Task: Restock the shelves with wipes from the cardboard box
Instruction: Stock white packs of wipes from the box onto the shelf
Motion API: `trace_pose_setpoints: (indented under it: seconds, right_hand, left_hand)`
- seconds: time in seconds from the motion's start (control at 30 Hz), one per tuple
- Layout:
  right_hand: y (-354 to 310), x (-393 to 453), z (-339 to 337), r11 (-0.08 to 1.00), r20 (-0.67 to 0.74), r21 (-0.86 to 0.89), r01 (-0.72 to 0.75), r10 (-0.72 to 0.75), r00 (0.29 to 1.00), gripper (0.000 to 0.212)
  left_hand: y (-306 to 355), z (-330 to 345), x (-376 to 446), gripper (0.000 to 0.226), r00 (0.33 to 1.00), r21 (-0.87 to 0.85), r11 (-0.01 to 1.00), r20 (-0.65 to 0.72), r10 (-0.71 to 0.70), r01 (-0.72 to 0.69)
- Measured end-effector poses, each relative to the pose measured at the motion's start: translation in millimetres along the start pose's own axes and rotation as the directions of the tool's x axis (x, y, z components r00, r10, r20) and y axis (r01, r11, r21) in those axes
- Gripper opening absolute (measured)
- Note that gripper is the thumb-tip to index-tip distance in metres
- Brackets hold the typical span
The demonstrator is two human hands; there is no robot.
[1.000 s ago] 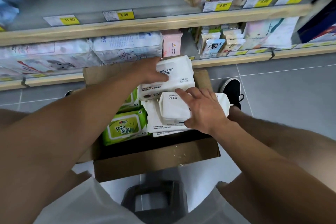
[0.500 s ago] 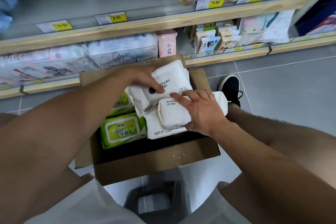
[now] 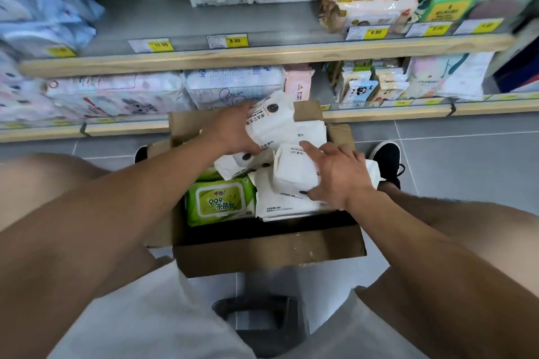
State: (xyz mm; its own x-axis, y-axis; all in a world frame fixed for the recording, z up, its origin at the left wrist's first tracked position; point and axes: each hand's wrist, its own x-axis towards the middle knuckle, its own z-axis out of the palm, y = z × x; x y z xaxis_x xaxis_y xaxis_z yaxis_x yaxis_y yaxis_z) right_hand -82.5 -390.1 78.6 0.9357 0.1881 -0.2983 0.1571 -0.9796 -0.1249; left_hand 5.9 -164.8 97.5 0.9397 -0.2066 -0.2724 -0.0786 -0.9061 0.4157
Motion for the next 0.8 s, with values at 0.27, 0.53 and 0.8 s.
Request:
trace_pose_setpoints:
  seconds: [0.27, 0.53, 0.8]
  right_hand:
    - [-27.4, 9.2, -29.9, 0.994, -0.177, 0.096, -0.043, 0.06, 0.982, 0.1]
    - [-40.7, 66.2, -108.3, 0.991, -0.36, 0.117, -0.07, 0.108, 0.927, 0.102]
    - [-45.6, 138.6, -184.4, 0.999, -0.509, 0.042, -0.01, 0.03, 0.86, 0.1]
  left_hand:
    - [-43.1, -64.4, -43.9, 0.102, 0.95, -0.027, 0.995, -0.296, -0.103, 0.099]
    - [-61.2, -123.0, -36.8, 0.101, 0.91, -0.124, 0.986, -0.387, -0.149, 0.109]
    - [-75.0, -149.7, 2.3, 0.105, 0.915, -0.059, 0.989, -0.377, -0.148, 0.136]
